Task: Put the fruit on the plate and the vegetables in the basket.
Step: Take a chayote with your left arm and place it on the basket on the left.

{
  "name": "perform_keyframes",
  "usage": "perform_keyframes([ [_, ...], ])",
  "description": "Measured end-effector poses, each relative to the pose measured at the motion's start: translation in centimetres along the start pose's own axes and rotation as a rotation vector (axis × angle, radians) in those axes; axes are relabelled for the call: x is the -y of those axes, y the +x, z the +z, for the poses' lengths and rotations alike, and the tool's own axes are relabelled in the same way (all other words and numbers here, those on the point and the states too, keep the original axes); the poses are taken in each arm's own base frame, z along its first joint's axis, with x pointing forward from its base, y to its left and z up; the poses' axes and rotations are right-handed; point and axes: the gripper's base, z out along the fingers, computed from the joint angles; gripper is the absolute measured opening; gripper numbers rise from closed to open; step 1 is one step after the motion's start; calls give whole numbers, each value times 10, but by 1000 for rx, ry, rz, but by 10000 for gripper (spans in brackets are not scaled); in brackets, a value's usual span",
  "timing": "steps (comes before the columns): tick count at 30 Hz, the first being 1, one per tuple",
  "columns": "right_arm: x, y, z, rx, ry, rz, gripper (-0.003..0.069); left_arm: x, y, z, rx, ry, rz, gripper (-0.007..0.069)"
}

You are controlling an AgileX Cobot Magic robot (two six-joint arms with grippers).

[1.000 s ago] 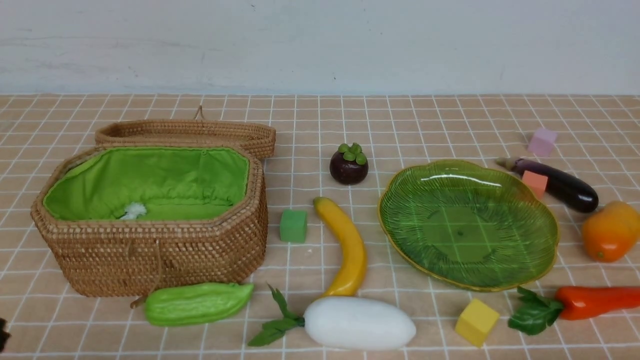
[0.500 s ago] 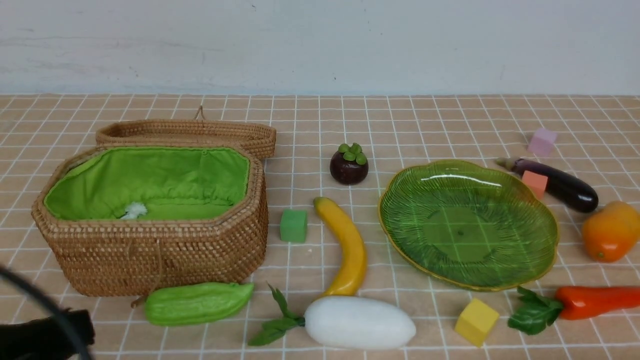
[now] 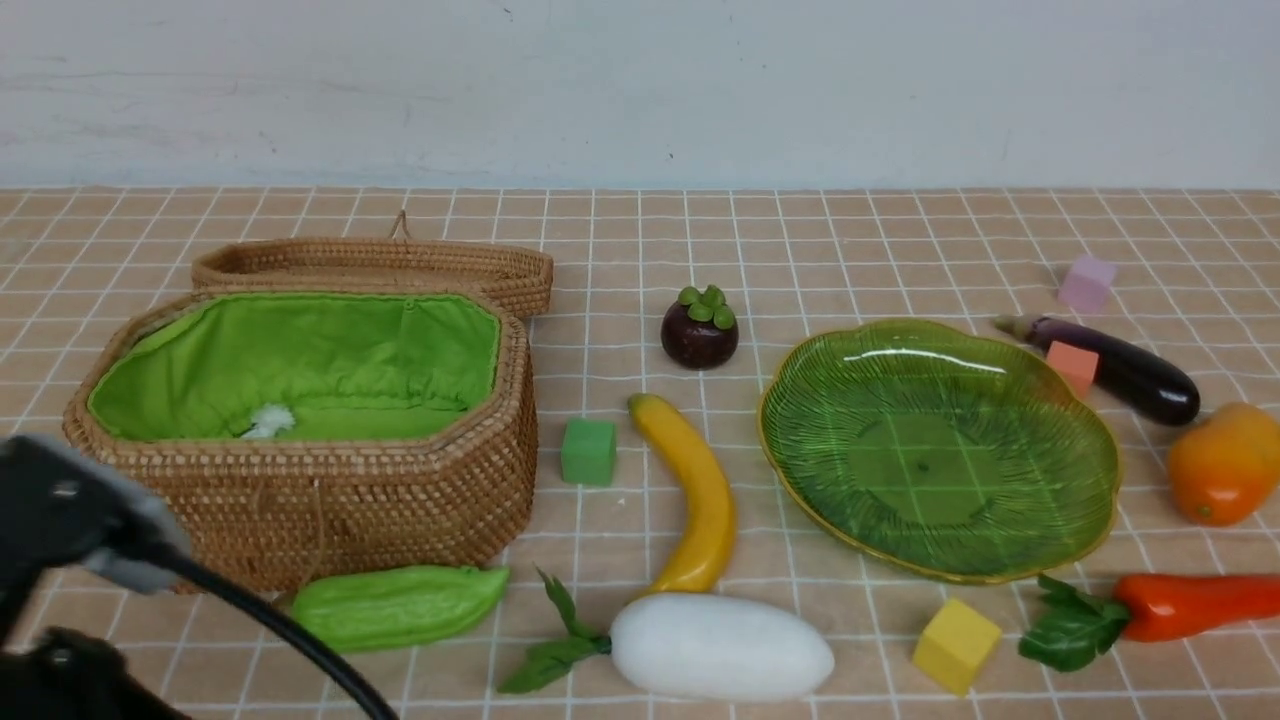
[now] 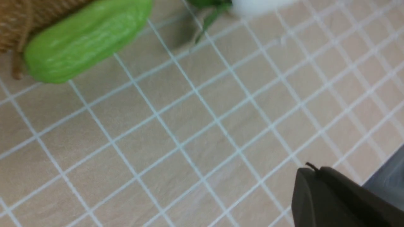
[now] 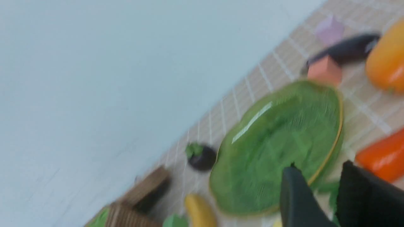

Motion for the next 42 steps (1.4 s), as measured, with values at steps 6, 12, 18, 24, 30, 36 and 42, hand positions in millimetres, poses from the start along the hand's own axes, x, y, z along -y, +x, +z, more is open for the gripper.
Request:
perform_keyframes([
  [6, -66, -25, -22, -352, -136, -293, 93, 0, -28, 30, -168, -36, 204, -13],
  [12, -127, -62, -49, -612, -344, -664, 52, -15, -57, 63, -191, -123, 375, 76],
  [18, -146, -80, -66, -621, -443, -812, 52, -32, -64, 99, -250, -183, 542, 384],
  [24, -147, -81, -69, -625, -457, -848, 56, -48, -68, 135, -292, -238, 673, 635],
  [30, -147, -81, -69, -625, -457, -850, 62, -55, -68, 151, -308, -262, 746, 616],
  [36, -147, -80, -69, -627, -457, -850, 67, -57, -66, 158, -343, -256, 764, 514],
  [42, -147, -80, -69, -627, -457, -851, 74, -51, -62, 152, -383, -185, 732, 465],
])
